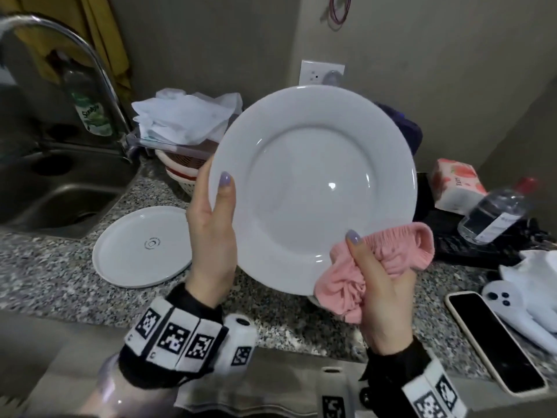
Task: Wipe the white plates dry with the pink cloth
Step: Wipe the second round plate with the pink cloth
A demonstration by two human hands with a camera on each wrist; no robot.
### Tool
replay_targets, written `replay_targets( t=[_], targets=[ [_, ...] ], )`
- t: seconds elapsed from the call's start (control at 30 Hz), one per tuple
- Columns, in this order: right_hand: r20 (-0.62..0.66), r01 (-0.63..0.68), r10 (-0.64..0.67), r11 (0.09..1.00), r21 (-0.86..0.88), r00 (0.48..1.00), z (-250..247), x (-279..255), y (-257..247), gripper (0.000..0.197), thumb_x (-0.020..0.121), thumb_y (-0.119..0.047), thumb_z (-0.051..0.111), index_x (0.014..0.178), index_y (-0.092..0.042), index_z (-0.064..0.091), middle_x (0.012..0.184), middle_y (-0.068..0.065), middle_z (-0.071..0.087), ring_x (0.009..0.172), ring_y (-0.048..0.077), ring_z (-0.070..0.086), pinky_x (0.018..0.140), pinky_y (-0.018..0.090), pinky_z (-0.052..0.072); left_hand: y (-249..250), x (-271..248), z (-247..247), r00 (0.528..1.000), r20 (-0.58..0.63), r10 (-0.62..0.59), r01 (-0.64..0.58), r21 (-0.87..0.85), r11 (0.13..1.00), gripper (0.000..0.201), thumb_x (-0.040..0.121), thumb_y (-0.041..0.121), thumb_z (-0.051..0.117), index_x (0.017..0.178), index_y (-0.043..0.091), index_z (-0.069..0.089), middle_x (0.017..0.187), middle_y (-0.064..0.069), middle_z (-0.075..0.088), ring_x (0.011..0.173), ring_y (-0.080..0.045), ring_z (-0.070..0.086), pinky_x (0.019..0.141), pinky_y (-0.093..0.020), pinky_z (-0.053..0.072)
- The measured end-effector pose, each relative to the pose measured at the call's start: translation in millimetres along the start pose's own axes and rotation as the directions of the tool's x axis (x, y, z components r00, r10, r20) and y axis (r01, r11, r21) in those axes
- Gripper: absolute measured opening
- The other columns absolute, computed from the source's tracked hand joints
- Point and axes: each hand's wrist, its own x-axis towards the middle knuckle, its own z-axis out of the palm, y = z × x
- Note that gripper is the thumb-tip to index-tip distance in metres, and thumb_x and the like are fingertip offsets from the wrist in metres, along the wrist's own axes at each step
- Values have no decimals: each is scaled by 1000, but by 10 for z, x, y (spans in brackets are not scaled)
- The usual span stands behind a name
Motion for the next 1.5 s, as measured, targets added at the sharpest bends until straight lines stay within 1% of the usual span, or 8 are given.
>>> replay_targets(
  t=[0.4, 0.57, 0.73, 0.9, 1.0, 1.1, 1.3, 1.5],
  targets=[
    [258, 258, -125, 766, -588, 958, -260, 260, -531, 33, 86, 0, 65, 88, -33, 65, 85, -14, 71, 71, -1, 65, 60, 14, 50, -184, -223, -227, 927, -300, -225, 204, -100, 974, 26, 102, 19, 48, 123, 16, 62, 109, 7, 73, 99, -9, 69, 75, -19, 54],
    [660, 613, 98, 290, -735, 745, 111, 194, -179, 77, 73, -25, 56, 146, -28, 30, 149, 8, 22, 141, 21, 20, 110, 35, 32, -231, -297, -77, 939, -243, -245, 226, -103, 969, 21, 100, 18, 51, 115, 18, 66, 110, 3, 73, 102, -14, 69, 84, -27, 55],
    [784, 719, 219, 315, -620, 581, 265, -200, 148, 63, 80, -30, 54, 140, -16, 41, 154, 5, 30, 147, 23, 16, 107, 46, 37, -292, -291, -98, 943, -175, -284, 274, -78, 959, 15, 94, 25, 57, 89, 15, 67, 75, 5, 72, 78, -15, 66, 75, -30, 52],
    [652, 653, -28, 4, -758, 757, 145, 337, -78, 74, 72, -21, 68, 140, -9, 43, 155, 12, 30, 143, 33, 24, 109, 53, 34, -197, -352, -108, 973, -143, -183, 178, -43, 983, 17, 95, 20, 54, 102, 20, 70, 95, 10, 76, 92, -8, 69, 76, -20, 53],
    [593, 574, 100, 168, -802, 799, 159, 247, -38, 67, 71, -13, 62, 136, -11, 46, 150, 10, 34, 141, 31, 29, 104, 46, 40, -231, -346, -77, 970, -138, -201, 199, -28, 980, 17, 94, 21, 55, 101, 17, 70, 92, 10, 76, 88, -7, 69, 74, -22, 54],
    [767, 706, 157, 311, -636, 622, 342, -93, 200, 59, 76, -16, 58, 134, -10, 49, 149, 10, 35, 143, 29, 25, 111, 45, 32, -275, -365, -87, 969, -117, -218, 226, 60, 972, 30, 96, 0, 50, 84, 19, 68, 68, 13, 72, 67, -3, 64, 61, -21, 51],
    [511, 498, -95, -132, -857, 854, 92, 398, -40, 59, 67, -27, 76, 121, -25, 52, 133, 7, 37, 106, 25, 28, 73, 41, 37, -204, -369, -134, 961, -134, -241, 239, -25, 971, 17, 97, 22, 54, 97, 21, 70, 90, 12, 76, 86, -5, 70, 71, -19, 54],
    [750, 718, 75, 244, -652, 657, 343, -26, 71, 52, 82, -44, 49, 131, -30, 40, 138, 0, 23, 117, 26, 28, 85, 40, 35, -255, -392, -163, 963, -138, -232, 246, 91, 965, 34, 96, 19, 55, 66, 22, 70, 58, 12, 65, 57, -1, 55, 53, -19, 45]
  ],
)
